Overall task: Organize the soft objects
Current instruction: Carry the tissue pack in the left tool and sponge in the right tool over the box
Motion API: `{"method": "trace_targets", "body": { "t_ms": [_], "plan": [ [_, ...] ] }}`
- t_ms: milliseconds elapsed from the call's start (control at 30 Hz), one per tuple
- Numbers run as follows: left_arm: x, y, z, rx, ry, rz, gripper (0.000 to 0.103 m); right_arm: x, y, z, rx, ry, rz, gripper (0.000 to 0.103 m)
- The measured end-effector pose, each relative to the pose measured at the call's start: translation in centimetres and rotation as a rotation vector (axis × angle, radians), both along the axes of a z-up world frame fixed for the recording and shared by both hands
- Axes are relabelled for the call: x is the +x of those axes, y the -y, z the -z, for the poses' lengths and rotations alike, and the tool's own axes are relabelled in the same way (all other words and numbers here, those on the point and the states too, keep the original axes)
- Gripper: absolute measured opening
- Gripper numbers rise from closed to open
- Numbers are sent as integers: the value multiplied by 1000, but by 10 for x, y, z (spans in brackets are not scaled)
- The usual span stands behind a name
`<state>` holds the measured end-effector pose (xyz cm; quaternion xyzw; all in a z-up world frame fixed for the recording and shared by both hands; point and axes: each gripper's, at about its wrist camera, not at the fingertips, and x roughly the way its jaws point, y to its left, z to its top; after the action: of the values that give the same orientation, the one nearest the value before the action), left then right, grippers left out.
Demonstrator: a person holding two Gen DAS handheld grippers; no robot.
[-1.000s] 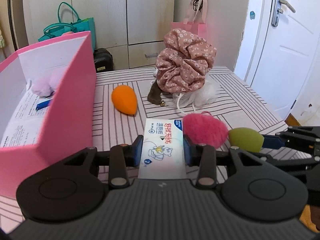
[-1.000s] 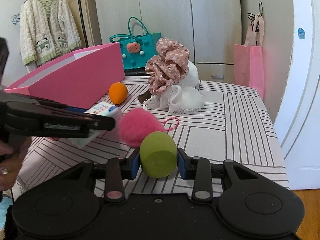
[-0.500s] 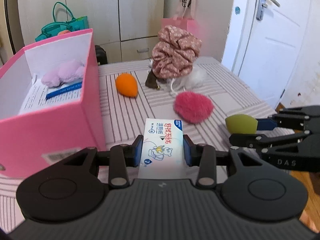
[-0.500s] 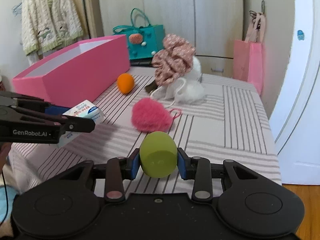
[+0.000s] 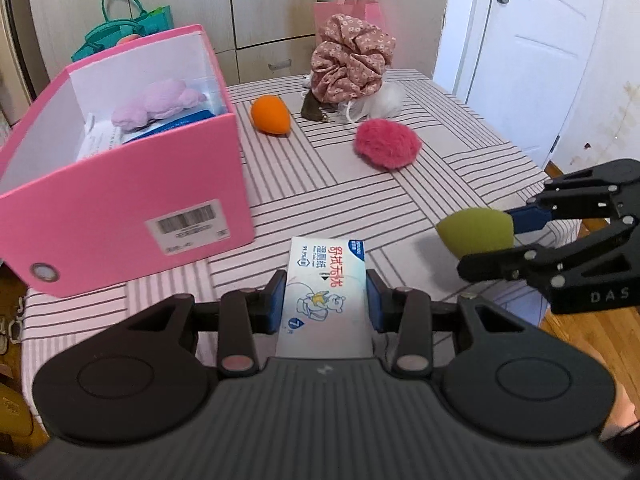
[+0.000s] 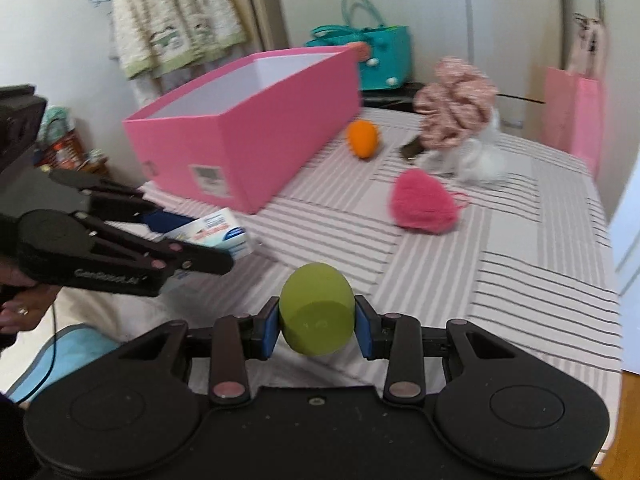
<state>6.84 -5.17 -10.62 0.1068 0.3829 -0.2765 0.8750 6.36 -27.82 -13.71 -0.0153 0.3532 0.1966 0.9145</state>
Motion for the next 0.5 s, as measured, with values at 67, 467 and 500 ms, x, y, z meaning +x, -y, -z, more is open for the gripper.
{"method": "trace_targets", "body": {
  "t_ms": [67,467,500],
  "plan": [
    [-2,-7,-5,2,-10,2,39,-1,-8,-2,21,-19,-39,42],
    [1,-47,-57,-8,15,30,39,14,-43,-29,103,-57,-157,42],
    [1,-51,-62,-12,28,27,39,15,-46,-34,99,-44,-160,43]
  ]
}}
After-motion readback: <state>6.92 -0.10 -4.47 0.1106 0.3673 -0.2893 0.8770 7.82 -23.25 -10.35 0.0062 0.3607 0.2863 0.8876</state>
